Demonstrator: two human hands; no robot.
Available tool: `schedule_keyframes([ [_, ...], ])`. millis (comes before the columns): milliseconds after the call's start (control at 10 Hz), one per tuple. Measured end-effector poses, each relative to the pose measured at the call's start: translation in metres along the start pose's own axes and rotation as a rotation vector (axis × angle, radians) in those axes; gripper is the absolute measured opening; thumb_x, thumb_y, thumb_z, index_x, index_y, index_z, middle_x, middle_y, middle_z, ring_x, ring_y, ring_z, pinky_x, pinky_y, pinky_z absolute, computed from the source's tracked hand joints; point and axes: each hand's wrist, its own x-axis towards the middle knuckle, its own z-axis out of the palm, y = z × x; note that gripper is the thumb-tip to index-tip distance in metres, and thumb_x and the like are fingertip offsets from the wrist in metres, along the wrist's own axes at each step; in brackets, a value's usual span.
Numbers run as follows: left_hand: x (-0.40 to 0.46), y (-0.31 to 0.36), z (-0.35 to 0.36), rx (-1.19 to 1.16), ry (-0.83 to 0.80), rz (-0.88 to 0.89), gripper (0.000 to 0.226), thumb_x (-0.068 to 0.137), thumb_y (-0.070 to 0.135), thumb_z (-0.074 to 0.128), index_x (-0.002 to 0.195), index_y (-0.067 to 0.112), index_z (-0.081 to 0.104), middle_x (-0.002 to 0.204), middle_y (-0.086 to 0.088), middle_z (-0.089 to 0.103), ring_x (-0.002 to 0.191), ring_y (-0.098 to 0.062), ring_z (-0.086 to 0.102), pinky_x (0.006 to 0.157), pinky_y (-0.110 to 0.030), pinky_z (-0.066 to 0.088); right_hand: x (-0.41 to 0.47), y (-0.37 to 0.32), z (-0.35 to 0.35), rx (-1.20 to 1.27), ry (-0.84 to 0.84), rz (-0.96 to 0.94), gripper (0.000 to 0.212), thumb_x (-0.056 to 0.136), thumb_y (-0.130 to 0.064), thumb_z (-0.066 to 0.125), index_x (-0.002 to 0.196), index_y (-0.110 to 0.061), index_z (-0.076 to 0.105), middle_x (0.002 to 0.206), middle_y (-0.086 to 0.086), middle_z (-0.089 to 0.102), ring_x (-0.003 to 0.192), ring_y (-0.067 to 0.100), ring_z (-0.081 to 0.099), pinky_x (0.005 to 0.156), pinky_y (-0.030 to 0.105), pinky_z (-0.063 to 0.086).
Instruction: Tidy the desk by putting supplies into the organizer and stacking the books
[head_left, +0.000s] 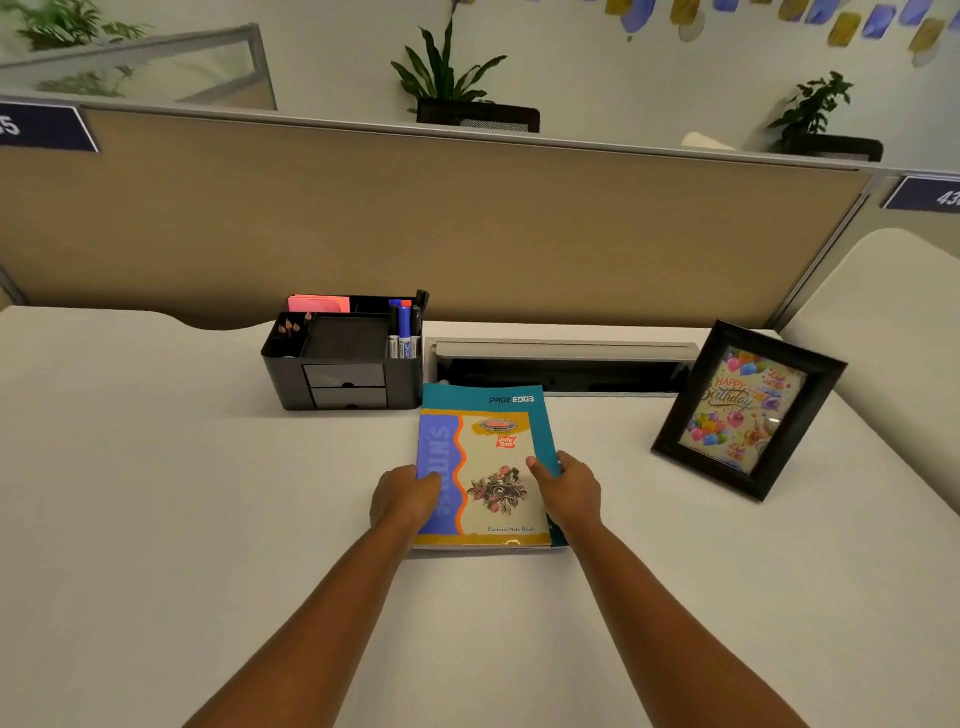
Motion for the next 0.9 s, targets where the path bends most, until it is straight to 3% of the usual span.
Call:
schedule_keyframes([
  [100,-0.009,0.000,-0.001,-0.019,0.049,0.005,0.038,0.093,0.027,0.048,0.123,0.003,0.053,0.132,-0.016,0.052,0.109,-0.031,0.058,0.086,-0.035,0.049,-0.010,0.006,-0.004,-0.024,0.020,-0.041,0.040,0.090,-0.035,0.051,0.118,-0.007,0.052,0.116,0.011,0.064,0.084,0.023,0.062,0.069,0.026,0.048],
  [300,-0.026,-0.002,0.006,0.060,0.084,0.059,0.039,0.095,0.025,0.044,0.125,0.003,0.053,0.128,-0.015,0.058,0.110,-0.030,0.059,0.087,-0.035,0.050,-0.029,0.011,0.001,-0.180,0.006,-0.030,0.060,0.084,-0.046,0.055,0.131,-0.011,0.042,0.127,0.008,0.057,0.108,0.028,0.058,0.088,0.040,0.053],
  [500,-0.033,0.002,0.004,-0.002,0.049,0.033,0.038,0.096,0.025,0.044,0.127,0.005,0.051,0.128,-0.015,0.058,0.110,-0.030,0.059,0.090,-0.036,0.050,-0.030,0.004,-0.014,-0.026,-0.116,0.019,0.061,0.087,-0.041,0.054,0.138,-0.015,0.031,0.134,0.009,0.051,0.107,0.028,0.061,0.089,0.043,0.053],
  [700,-0.046,0.011,-0.005,-0.076,0.045,0.081,0.056,0.097,0.028,0.044,0.146,0.010,0.023,0.144,-0.015,0.042,0.123,-0.032,0.052,0.098,-0.041,0.049,-0.033,-0.007,-0.033,-0.039,-0.129,-0.011,0.070,0.087,-0.041,0.055,0.143,-0.017,0.020,0.145,0.009,0.040,0.117,0.029,0.056,0.092,0.043,0.049],
  [800,-0.054,0.025,-0.013,0.021,0.085,0.206,0.061,0.096,0.027,0.045,0.148,0.012,0.016,0.153,-0.014,0.027,0.134,-0.033,0.040,0.104,-0.045,0.044,-0.037,-0.023,-0.043,-0.073,-0.092,-0.083,0.074,0.085,-0.043,0.057,0.143,-0.018,0.019,0.150,0.008,0.030,0.125,0.030,0.048,0.096,0.045,0.045],
  [900,-0.069,0.049,-0.033,0.180,0.219,0.429,0.064,0.097,0.023,0.043,0.148,0.008,0.009,0.159,-0.009,0.008,0.147,-0.026,0.007,0.116,-0.038,0.023,-0.038,-0.043,-0.057,-0.091,-0.024,-0.194,0.077,0.084,-0.044,0.058,0.144,-0.018,0.017,0.154,0.007,0.020,0.135,0.029,0.035,0.103,0.046,0.038],
])
